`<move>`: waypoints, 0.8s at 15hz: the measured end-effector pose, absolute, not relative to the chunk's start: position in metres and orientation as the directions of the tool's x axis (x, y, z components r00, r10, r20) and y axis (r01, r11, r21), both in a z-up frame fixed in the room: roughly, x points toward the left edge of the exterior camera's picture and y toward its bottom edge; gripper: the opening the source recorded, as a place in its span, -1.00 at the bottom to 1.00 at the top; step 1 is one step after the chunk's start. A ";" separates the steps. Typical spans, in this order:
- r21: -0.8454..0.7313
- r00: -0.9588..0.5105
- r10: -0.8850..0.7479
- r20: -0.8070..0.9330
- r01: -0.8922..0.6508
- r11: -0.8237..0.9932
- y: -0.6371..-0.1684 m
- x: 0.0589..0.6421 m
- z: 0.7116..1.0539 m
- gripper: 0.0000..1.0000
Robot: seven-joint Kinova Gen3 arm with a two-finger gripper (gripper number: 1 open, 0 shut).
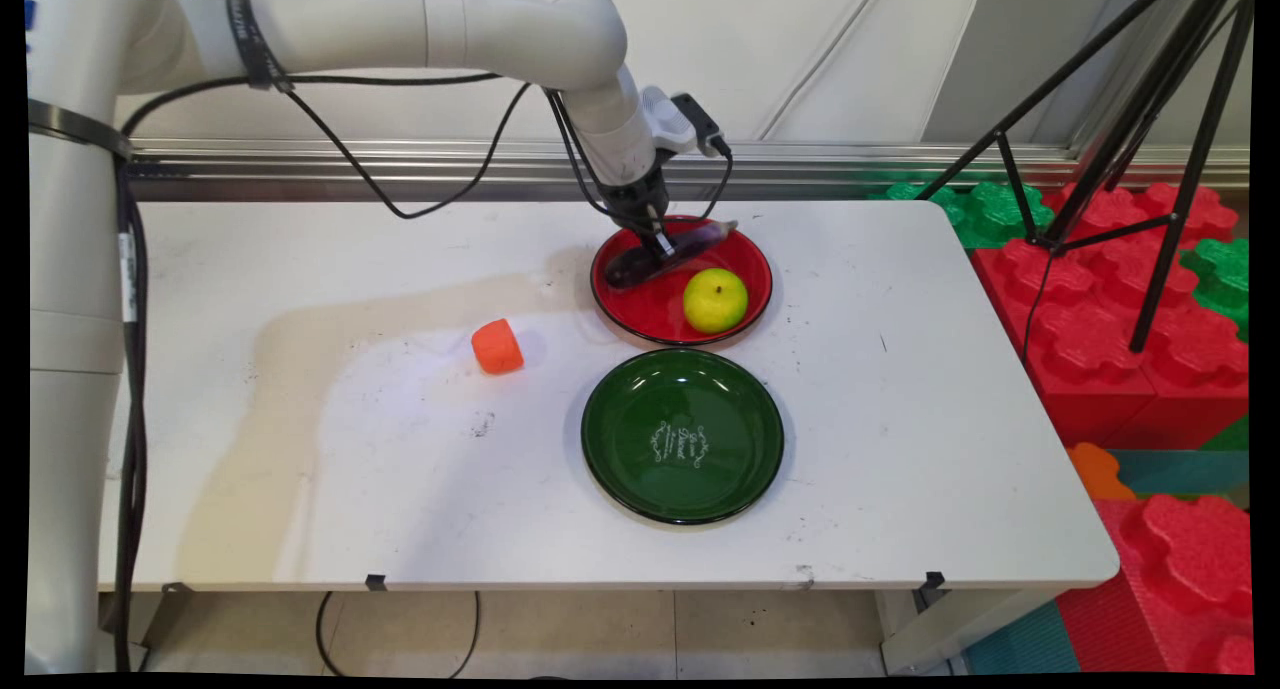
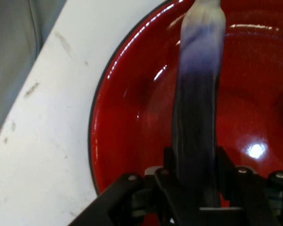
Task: Place the picked object on the table
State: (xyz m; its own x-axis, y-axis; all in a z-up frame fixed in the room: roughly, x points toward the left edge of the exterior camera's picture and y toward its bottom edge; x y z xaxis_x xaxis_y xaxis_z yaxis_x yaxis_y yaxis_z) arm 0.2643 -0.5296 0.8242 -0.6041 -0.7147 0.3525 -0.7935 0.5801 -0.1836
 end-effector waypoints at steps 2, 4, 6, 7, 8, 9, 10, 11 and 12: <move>-0.193 -0.605 -0.707 0.366 -0.793 0.578 -0.525 0.265 0.836 -1.00; -0.210 -0.605 -0.695 0.388 -0.792 0.573 -0.517 0.267 0.856 -1.00; -0.229 -0.608 -0.680 0.410 -0.790 0.568 -0.505 0.270 0.881 -1.00; -0.239 -0.607 -0.672 0.424 -0.791 0.563 -0.498 0.274 0.894 -1.00; -0.249 -0.605 -0.665 0.438 -0.793 0.557 -0.489 0.278 0.908 -1.00; -0.256 -0.602 -0.661 0.449 -0.795 0.550 -0.481 0.282 0.918 -1.00; -0.260 -0.599 -0.659 0.455 -0.797 0.545 -0.475 0.286 0.925 -1.00; -0.264 -0.591 -0.657 0.467 -0.803 0.535 -0.466 0.292 0.934 -1.00; -0.265 -0.579 -0.658 0.481 -0.812 0.521 -0.455 0.299 0.944 -1.00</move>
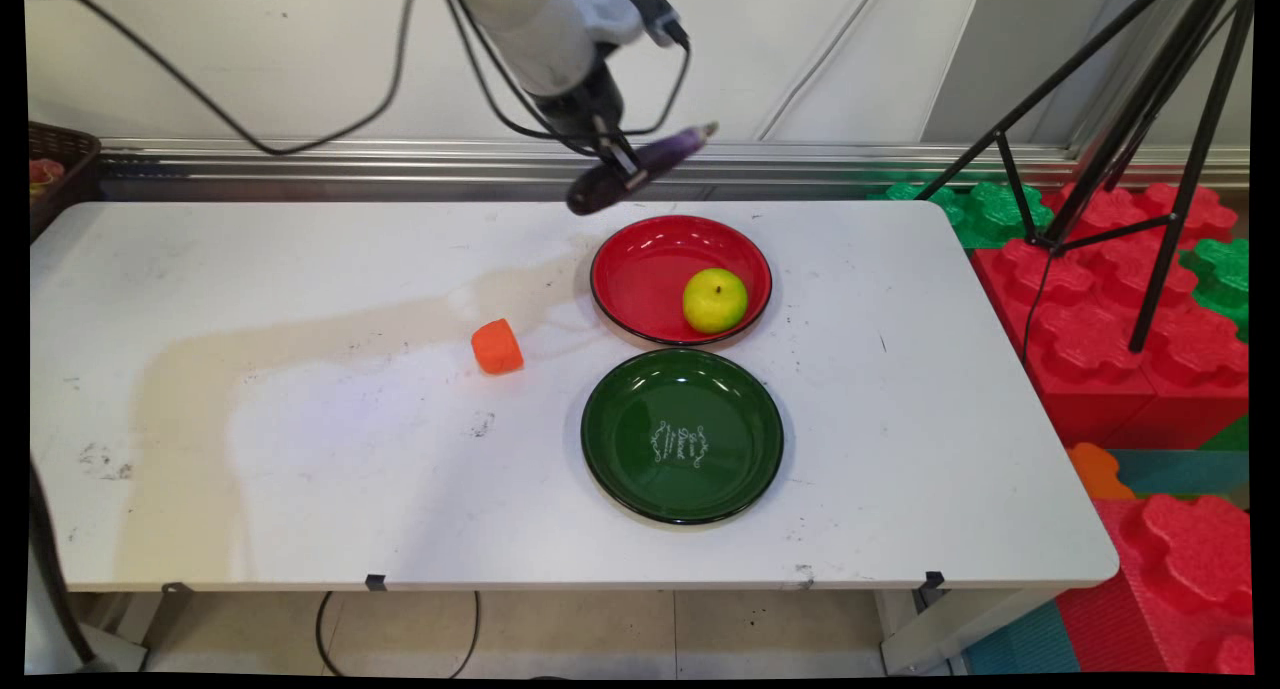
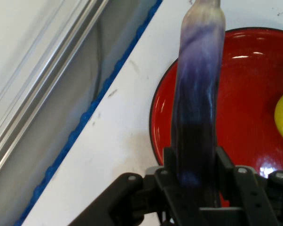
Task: Place the picked object on the table
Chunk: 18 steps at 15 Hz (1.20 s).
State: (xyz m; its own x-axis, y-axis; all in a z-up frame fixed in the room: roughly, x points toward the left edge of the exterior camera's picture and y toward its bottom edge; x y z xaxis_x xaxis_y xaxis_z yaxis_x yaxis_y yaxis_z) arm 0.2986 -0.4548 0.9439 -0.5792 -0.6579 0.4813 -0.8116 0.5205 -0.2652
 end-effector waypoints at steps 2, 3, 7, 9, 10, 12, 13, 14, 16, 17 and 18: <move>-0.264 -0.560 -0.663 0.497 -0.825 0.500 -0.432 0.313 0.957 -1.00; -0.264 -0.556 -0.665 0.499 -0.828 0.494 -0.425 0.318 0.960 -1.00; -0.259 -0.534 -0.683 0.498 -0.843 0.471 -0.388 0.343 0.971 -1.00; -0.255 -0.523 -0.694 0.495 -0.851 0.460 -0.371 0.355 0.973 -1.00; -0.252 -0.515 -0.702 0.492 -0.856 0.451 -0.362 0.362 0.974 -1.00; -0.247 -0.498 -0.717 0.488 -0.866 0.434 -0.348 0.373 0.974 -1.00; -0.245 -0.491 -0.723 0.486 -0.871 0.426 -0.343 0.377 0.974 -1.00; -0.242 -0.478 -0.733 0.484 -0.878 0.413 -0.336 0.384 0.974 -1.00; -0.238 -0.454 -0.749 0.482 -0.891 0.387 -0.327 0.393 0.973 -1.00; -0.236 -0.444 -0.755 0.482 -0.896 0.376 -0.325 0.396 0.972 -1.00; -0.235 -0.429 -0.764 0.482 -0.903 0.359 -0.323 0.401 0.971 -1.00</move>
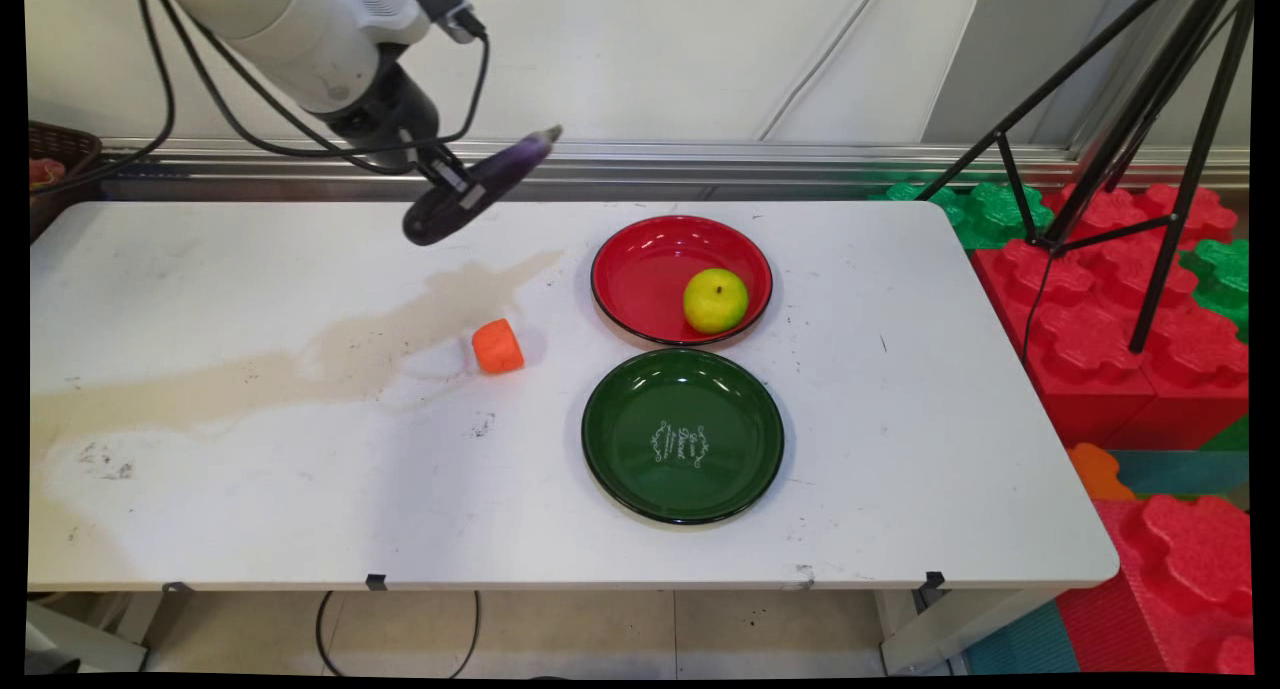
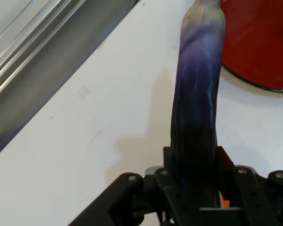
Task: Place the picked object on the table
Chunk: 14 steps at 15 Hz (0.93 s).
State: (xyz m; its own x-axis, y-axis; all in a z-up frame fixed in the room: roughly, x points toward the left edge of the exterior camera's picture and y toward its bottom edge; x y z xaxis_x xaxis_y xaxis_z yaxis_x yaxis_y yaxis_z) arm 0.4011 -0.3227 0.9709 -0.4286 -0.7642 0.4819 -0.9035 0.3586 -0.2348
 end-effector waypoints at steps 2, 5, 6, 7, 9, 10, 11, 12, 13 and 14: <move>-0.231 -0.402 -0.779 0.481 -0.915 0.330 -0.321 0.408 0.968 -1.00; -0.229 -0.373 -0.797 0.476 -0.927 0.297 -0.324 0.418 0.963 -1.00; -0.228 -0.362 -0.803 0.473 -0.931 0.285 -0.327 0.422 0.961 -1.00; -0.228 -0.355 -0.808 0.470 -0.933 0.277 -0.330 0.424 0.959 -1.00; -0.229 -0.340 -0.819 0.462 -0.938 0.261 -0.337 0.429 0.953 -1.00; -0.230 -0.332 -0.826 0.456 -0.940 0.251 -0.342 0.432 0.949 -1.00; -0.230 -0.327 -0.830 0.451 -0.942 0.246 -0.346 0.434 0.946 -1.00; -0.231 -0.321 -0.837 0.443 -0.943 0.240 -0.352 0.436 0.941 -1.00; -0.231 -0.318 -0.841 0.438 -0.944 0.236 -0.355 0.437 0.938 -1.00; -0.232 -0.314 -0.847 0.428 -0.945 0.233 -0.361 0.438 0.933 -1.00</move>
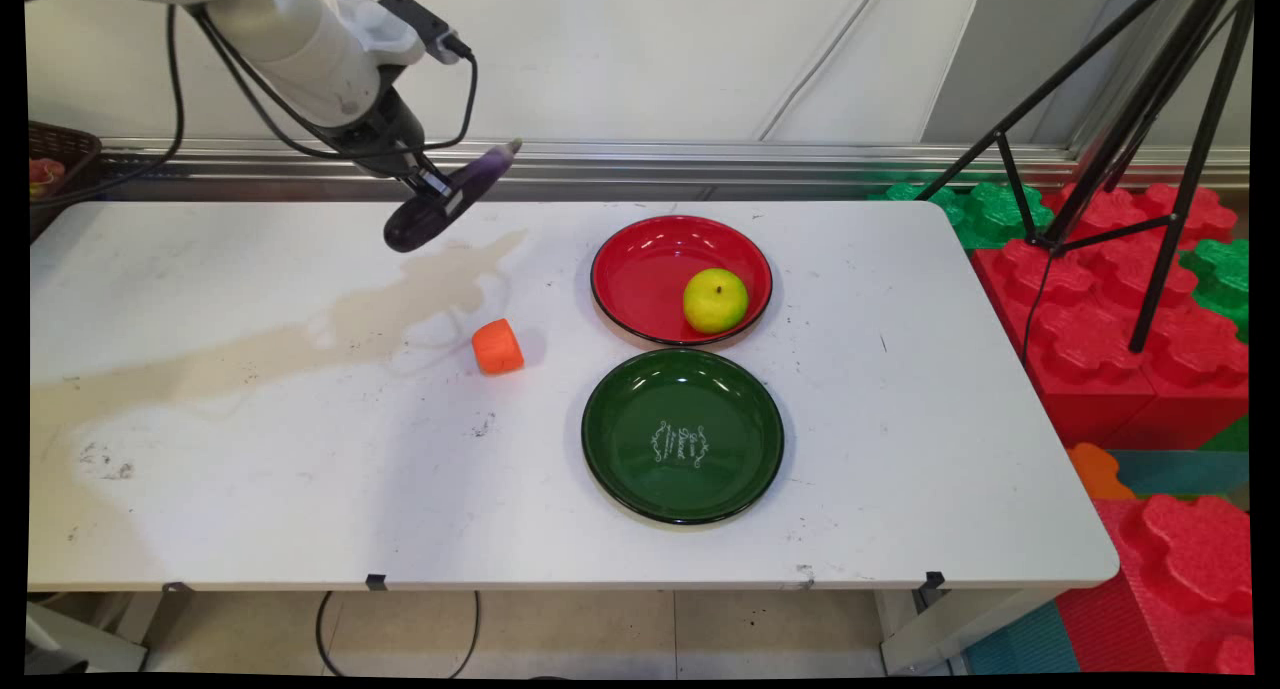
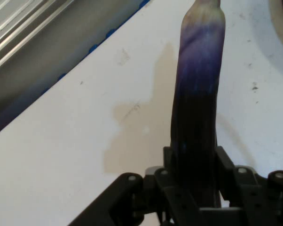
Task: Place the picked object on the table
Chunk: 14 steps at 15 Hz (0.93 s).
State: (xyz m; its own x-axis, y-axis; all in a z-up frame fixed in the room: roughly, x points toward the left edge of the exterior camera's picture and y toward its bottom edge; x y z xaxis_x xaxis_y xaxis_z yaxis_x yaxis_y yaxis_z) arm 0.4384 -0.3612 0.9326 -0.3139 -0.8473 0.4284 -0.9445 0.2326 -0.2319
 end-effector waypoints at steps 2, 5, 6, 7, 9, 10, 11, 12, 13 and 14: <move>-0.232 -0.311 -0.856 0.413 -0.945 0.231 -0.371 0.440 0.923 -1.00; -0.230 -0.315 -0.866 0.389 -0.943 0.240 -0.385 0.439 0.908 -1.00; -0.228 -0.318 -0.870 0.377 -0.942 0.246 -0.392 0.438 0.901 -1.00; -0.226 -0.321 -0.873 0.367 -0.941 0.251 -0.398 0.437 0.894 -1.00; -0.222 -0.328 -0.876 0.353 -0.939 0.262 -0.407 0.434 0.884 -1.00; -0.219 -0.334 -0.878 0.344 -0.938 0.271 -0.413 0.432 0.876 -1.00; -0.215 -0.338 -0.879 0.337 -0.936 0.278 -0.418 0.430 0.870 -1.00; -0.211 -0.344 -0.879 0.330 -0.935 0.286 -0.423 0.427 0.863 -1.00; -0.206 -0.351 -0.879 0.324 -0.933 0.296 -0.428 0.425 0.856 -1.00; -0.202 -0.358 -0.877 0.320 -0.930 0.306 -0.432 0.422 0.851 -1.00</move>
State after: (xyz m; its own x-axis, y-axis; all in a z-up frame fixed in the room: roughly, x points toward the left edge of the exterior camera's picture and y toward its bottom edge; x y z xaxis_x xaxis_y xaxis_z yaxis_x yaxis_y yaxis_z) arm 0.4219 -0.4319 0.8510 -0.3581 -0.8772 0.3199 -0.9303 0.3061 -0.2019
